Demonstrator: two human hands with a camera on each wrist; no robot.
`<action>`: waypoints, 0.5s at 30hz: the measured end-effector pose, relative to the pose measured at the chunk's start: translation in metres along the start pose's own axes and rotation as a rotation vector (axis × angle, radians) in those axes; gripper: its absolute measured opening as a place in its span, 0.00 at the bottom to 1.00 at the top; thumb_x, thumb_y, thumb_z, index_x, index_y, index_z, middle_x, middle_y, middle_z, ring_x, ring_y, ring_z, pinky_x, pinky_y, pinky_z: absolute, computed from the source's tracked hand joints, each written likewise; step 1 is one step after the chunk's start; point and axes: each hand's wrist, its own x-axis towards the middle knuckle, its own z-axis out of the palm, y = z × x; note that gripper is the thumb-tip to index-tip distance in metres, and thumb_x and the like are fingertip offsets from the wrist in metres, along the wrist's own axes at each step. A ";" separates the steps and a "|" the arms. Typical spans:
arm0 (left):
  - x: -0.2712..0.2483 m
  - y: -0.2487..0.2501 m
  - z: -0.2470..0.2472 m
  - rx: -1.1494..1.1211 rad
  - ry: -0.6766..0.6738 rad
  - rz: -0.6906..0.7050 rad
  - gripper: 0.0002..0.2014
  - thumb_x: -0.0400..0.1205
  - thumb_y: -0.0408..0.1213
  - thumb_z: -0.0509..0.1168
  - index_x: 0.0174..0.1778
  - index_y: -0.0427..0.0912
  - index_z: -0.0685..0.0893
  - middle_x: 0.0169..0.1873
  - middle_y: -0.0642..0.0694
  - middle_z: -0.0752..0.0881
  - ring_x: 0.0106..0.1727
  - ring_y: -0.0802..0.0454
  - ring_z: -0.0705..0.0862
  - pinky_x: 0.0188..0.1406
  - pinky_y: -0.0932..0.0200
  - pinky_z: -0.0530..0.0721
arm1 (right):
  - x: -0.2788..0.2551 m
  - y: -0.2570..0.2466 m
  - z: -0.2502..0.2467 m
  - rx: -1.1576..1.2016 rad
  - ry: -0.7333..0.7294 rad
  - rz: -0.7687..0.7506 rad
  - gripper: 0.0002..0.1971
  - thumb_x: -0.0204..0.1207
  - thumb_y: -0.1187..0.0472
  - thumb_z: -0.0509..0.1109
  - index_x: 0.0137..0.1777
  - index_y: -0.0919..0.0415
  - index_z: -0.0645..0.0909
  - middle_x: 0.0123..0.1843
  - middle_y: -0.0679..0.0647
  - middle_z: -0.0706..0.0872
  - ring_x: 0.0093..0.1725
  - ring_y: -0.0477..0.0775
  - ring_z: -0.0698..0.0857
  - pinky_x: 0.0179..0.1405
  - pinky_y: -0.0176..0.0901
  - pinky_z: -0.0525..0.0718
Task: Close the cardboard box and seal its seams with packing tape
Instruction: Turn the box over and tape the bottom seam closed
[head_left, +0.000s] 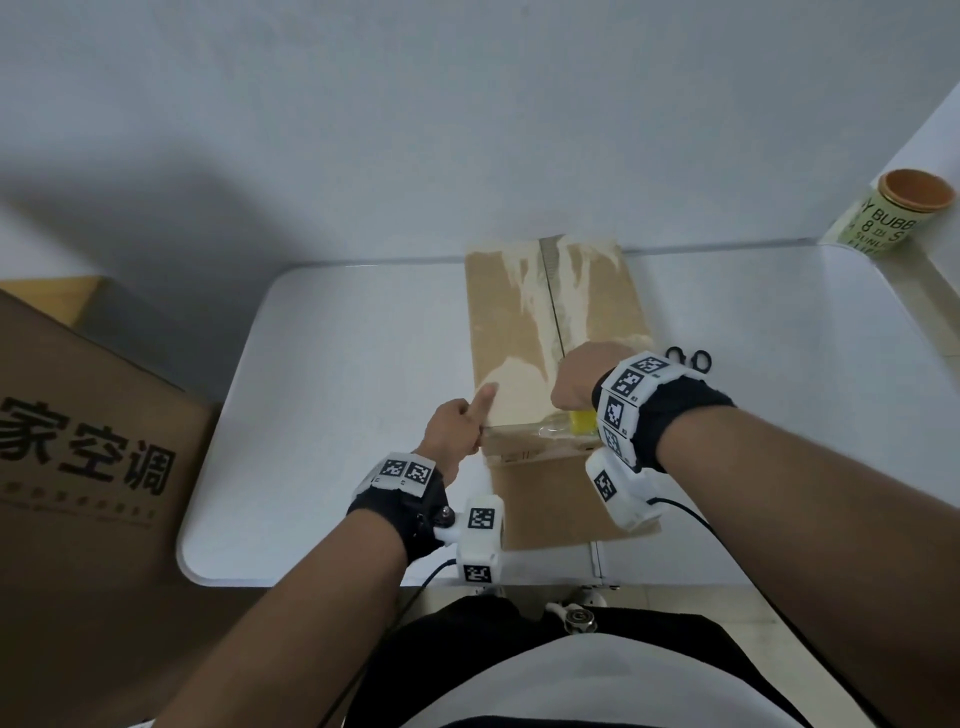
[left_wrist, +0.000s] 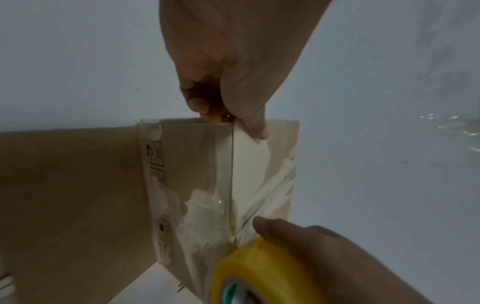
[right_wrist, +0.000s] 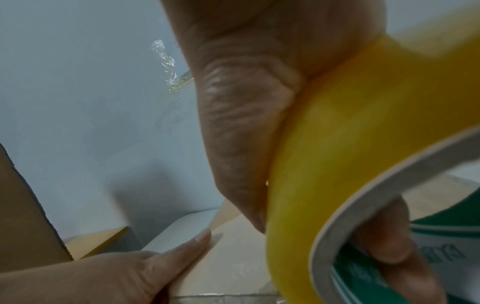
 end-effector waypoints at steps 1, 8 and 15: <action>-0.001 0.001 -0.003 -0.021 -0.022 -0.010 0.28 0.78 0.66 0.61 0.40 0.40 0.74 0.30 0.46 0.76 0.32 0.50 0.72 0.39 0.56 0.76 | 0.001 0.000 0.001 -0.019 0.005 -0.005 0.20 0.36 0.45 0.71 0.29 0.54 0.80 0.35 0.59 0.90 0.35 0.63 0.88 0.44 0.75 0.80; -0.012 0.013 -0.011 0.291 0.074 0.163 0.16 0.82 0.48 0.66 0.36 0.39 0.79 0.28 0.45 0.85 0.30 0.53 0.81 0.33 0.61 0.78 | -0.025 0.001 -0.012 -0.085 -0.024 -0.050 0.14 0.42 0.47 0.73 0.26 0.53 0.79 0.38 0.57 0.91 0.35 0.61 0.88 0.45 0.73 0.81; -0.014 0.038 -0.016 0.741 -0.033 0.178 0.16 0.84 0.45 0.60 0.38 0.37 0.82 0.40 0.37 0.91 0.40 0.43 0.90 0.45 0.53 0.87 | -0.165 0.015 -0.056 -0.011 0.052 -0.218 0.19 0.73 0.48 0.68 0.59 0.57 0.82 0.59 0.56 0.83 0.61 0.62 0.83 0.57 0.51 0.79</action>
